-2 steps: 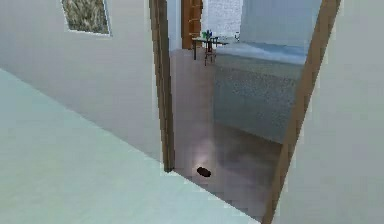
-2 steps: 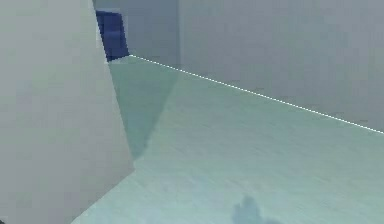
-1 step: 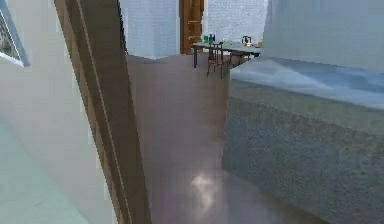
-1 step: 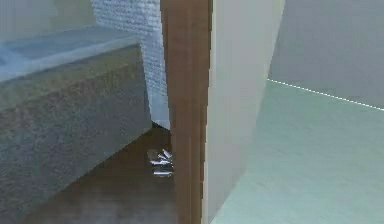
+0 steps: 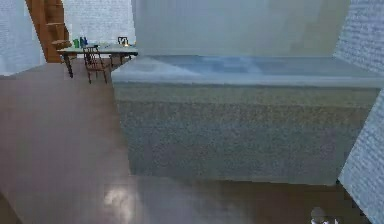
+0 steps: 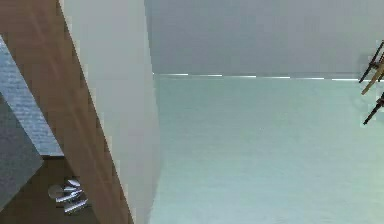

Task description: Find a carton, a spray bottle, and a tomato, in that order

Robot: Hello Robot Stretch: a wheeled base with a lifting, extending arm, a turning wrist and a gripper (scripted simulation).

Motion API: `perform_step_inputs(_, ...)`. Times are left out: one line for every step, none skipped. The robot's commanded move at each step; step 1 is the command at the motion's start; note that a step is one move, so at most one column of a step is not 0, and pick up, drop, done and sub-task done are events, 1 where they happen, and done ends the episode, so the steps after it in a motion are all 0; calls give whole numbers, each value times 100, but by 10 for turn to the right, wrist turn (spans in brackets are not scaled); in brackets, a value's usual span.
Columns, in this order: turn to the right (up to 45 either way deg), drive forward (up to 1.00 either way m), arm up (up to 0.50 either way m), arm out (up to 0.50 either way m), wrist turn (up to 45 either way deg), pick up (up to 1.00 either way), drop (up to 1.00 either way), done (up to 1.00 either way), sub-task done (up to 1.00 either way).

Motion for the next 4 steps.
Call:
perform_step_inputs(0, 60, 0, 0, 0, 0, 0, 0, 0)
perform_step_inputs(-450, 0, 0, 0, 0, 0, 0, 0, 0)
perform_step_inputs(-180, 0, 0, 0, 0, 0, 0, 0, 0)
perform_step_inputs(0, 45, 0, 0, 0, 0, 0, 0, 0)
